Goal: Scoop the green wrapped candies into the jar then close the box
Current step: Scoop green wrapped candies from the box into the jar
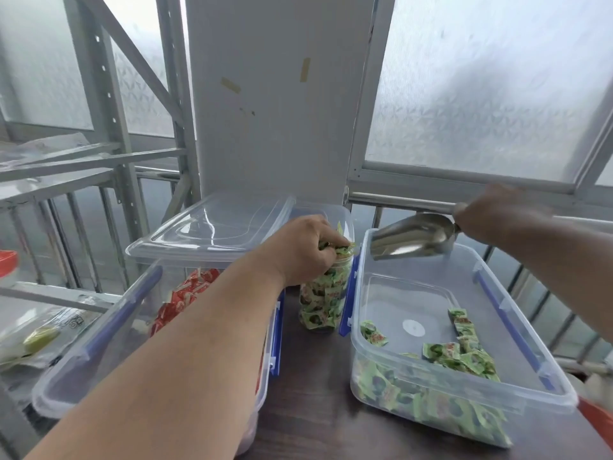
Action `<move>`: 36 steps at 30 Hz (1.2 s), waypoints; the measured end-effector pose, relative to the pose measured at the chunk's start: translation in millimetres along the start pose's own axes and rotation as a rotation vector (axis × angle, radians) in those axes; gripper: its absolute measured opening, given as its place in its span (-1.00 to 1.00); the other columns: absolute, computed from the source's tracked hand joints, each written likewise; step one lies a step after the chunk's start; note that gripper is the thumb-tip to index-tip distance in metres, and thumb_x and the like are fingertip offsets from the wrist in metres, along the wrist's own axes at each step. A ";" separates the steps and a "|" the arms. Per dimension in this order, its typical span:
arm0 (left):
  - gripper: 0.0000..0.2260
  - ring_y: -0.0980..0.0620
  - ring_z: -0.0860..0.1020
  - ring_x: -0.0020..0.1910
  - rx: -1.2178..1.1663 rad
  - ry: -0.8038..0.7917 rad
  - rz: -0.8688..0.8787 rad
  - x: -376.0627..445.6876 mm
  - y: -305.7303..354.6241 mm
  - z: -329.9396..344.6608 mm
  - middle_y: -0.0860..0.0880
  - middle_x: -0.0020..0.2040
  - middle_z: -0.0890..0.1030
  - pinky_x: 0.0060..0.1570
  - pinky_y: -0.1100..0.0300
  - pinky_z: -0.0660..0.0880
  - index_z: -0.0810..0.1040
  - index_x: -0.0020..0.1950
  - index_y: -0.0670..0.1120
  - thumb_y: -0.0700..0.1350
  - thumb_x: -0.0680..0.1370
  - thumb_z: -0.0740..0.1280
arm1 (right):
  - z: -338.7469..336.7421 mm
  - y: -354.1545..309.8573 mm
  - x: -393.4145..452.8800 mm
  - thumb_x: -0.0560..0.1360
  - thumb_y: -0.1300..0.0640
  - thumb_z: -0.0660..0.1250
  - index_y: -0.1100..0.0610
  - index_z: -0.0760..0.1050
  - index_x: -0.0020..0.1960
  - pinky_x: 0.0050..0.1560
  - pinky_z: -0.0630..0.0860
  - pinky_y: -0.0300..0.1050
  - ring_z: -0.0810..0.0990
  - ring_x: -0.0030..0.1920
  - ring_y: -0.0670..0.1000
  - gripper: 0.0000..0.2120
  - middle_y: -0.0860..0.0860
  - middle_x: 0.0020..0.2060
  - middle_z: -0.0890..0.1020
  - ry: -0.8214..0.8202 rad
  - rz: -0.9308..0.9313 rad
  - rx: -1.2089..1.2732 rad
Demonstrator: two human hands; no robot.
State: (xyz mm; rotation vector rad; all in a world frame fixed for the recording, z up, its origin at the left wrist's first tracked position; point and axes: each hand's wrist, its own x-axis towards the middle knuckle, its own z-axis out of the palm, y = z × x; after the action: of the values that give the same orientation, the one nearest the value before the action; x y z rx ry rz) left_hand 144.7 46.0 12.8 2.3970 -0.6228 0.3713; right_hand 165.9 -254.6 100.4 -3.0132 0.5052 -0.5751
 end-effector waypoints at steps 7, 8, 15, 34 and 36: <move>-0.57 0.17 0.54 -0.01 0.086 -0.002 0.053 -0.1 17.9 -2.6 0.15 0.25 0.61 0.08 0.32 0.45 0.66 0.36 0.05 -0.28 0.58 0.28 | 61.6 7.6 -35.2 0.56 -0.50 -0.07 0.10 0.53 -0.14 -0.20 0.43 -0.03 0.49 -0.12 0.15 -0.27 0.18 -0.03 0.62 -0.009 -0.107 -0.146; -0.57 0.18 0.54 -0.10 0.091 0.004 0.033 -0.8 18.5 -3.2 0.19 0.12 0.62 -0.02 0.40 0.41 0.65 0.38 0.06 -0.28 0.58 0.28 | 69.5 5.5 -39.4 0.55 -0.51 -0.08 0.09 0.53 -0.13 -0.21 0.44 -0.03 0.53 -0.10 0.16 -0.26 0.15 -0.05 0.62 -0.045 -0.110 -0.141; -0.59 0.17 0.69 -0.01 0.043 -0.059 -0.075 6.7 13.1 -3.5 0.15 0.08 0.75 0.11 0.10 0.65 0.76 0.23 0.18 -0.21 0.56 0.29 | 91.6 5.3 -52.5 0.66 -0.33 -0.16 -0.07 0.56 0.32 0.11 0.60 0.14 0.61 0.18 0.15 -0.37 0.10 0.20 0.62 -0.248 -0.233 -0.278; -0.85 0.21 0.67 -0.10 0.298 -0.179 -0.146 33.6 28.6 -12.2 0.11 -0.03 0.79 -0.15 0.35 0.59 0.84 0.05 0.01 -0.20 0.57 0.51 | 90.4 6.8 -54.5 0.71 0.04 -0.06 -0.27 0.12 0.62 0.22 0.52 0.15 0.49 0.39 0.16 -0.49 -0.01 0.41 0.52 -0.296 -0.326 -0.386; -0.91 0.23 0.67 -0.17 0.131 -0.111 -0.163 24.4 20.5 -14.6 0.09 -0.12 0.77 -0.24 0.36 0.56 0.83 -0.01 -0.01 -0.17 0.52 0.57 | 89.2 7.0 -53.6 0.71 0.02 -0.07 -0.26 0.12 0.62 0.23 0.51 0.13 0.48 0.40 0.16 -0.50 -0.01 0.42 0.51 -0.307 -0.326 -0.382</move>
State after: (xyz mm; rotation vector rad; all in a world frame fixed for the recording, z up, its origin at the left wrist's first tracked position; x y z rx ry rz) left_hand 153.1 32.7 44.1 2.5868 -0.4596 0.2160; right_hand 149.1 -246.5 -2.2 -3.4856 0.1143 -0.0090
